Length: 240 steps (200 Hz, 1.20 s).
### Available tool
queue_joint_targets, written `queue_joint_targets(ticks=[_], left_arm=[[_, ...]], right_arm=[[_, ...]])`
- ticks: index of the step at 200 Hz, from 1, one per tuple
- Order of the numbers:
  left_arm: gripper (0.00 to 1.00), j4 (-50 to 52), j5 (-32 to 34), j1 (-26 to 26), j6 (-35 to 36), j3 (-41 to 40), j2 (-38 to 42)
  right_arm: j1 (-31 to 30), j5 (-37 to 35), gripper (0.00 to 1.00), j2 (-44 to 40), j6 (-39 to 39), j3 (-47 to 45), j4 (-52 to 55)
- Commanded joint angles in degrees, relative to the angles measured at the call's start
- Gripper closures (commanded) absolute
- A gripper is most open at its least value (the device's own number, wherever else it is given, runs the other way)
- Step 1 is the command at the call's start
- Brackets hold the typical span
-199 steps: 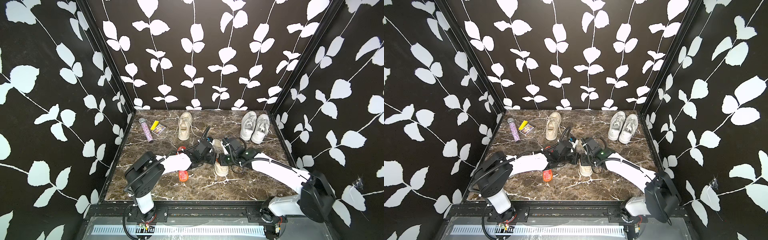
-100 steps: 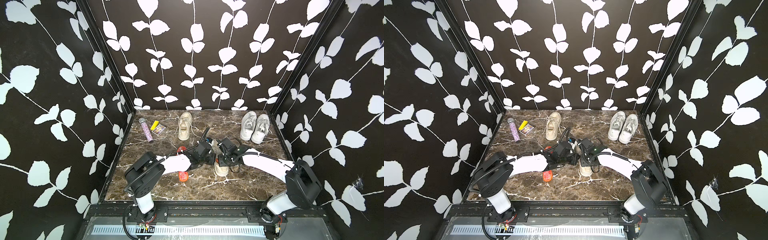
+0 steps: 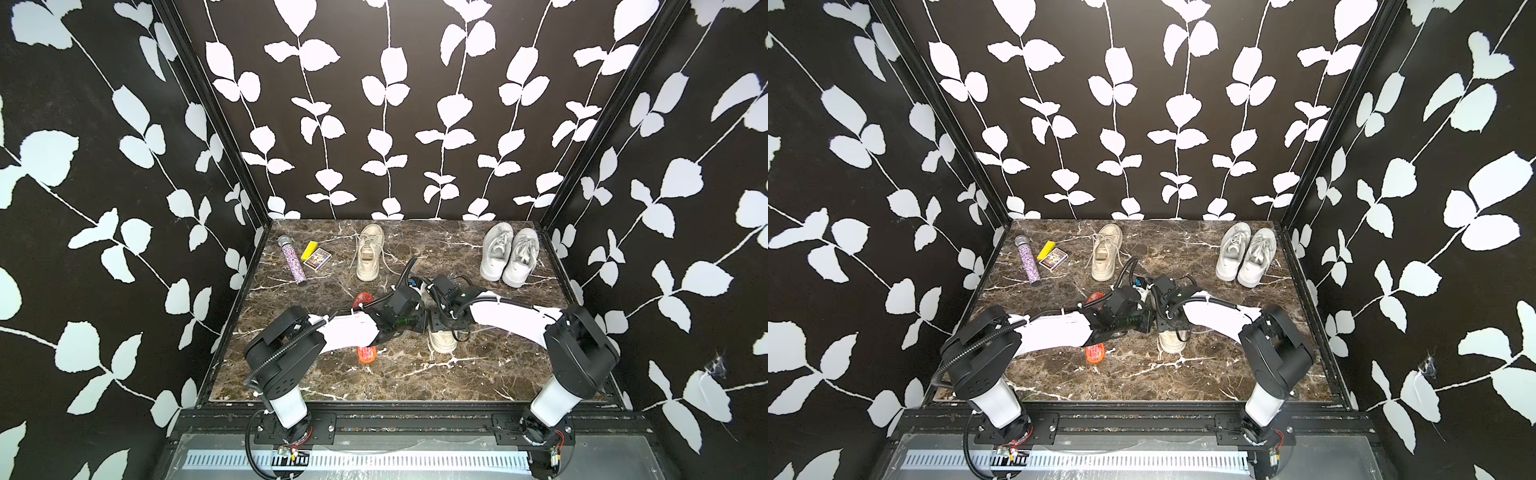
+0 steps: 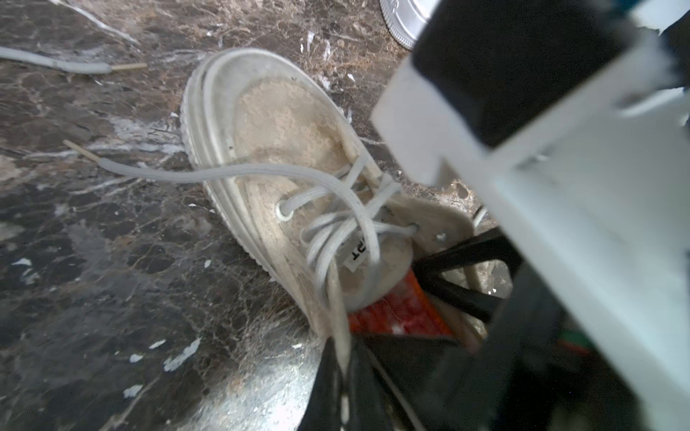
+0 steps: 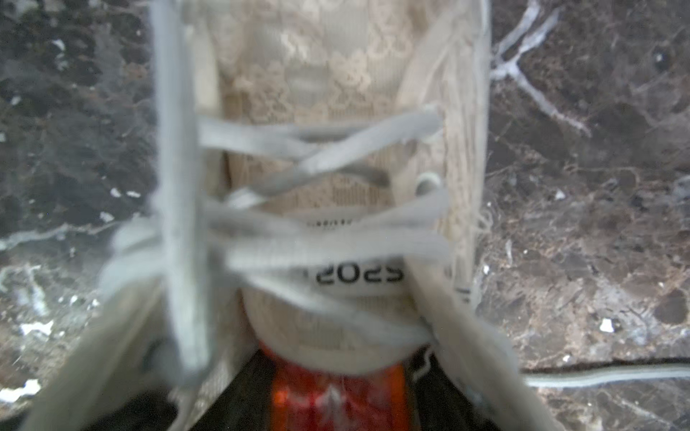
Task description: Remove the insole from the shoe
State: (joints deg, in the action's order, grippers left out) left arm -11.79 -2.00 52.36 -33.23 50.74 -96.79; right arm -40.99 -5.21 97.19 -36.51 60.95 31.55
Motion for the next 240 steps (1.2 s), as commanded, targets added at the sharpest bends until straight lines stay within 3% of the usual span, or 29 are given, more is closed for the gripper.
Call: queue_joint_targets(ticks=[1,76,106,135,162,188,240], left_arm=[[1.00,0.89,2.04,-0.15,-0.08,-1.52,3.08],[1.00,0.02,2.54,-0.15,-0.39,-2.13,3.37],[1.00,-0.25,2.78,-0.15,-0.55,-2.37,3.55],[1.00,-0.17,3.05,-0.15,-0.52,-2.58,3.79],[1.00,0.15,3.21,-0.14,-0.49,-2.83,4.07],[1.00,0.11,3.47,-0.15,-0.46,-2.95,4.18],[1.00,0.03,3.05,-0.16,-0.43,-2.84,3.89]], right_arm=[[-0.04,-2.18,0.41,5.30,-0.63,-1.88,3.06],[-0.28,-1.30,0.64,5.97,-1.66,-2.98,0.29],[-1.73,-0.40,0.79,5.87,-3.27,-3.33,-2.70],[-1.73,2.01,0.90,2.49,-5.58,-6.21,-9.79],[-1.44,-0.99,1.00,-3.70,-7.32,-8.77,-13.74],[-0.21,-0.62,1.00,-8.84,-8.78,-12.03,-18.11],[0.60,0.64,1.00,-9.92,-9.69,-13.53,-20.04]])
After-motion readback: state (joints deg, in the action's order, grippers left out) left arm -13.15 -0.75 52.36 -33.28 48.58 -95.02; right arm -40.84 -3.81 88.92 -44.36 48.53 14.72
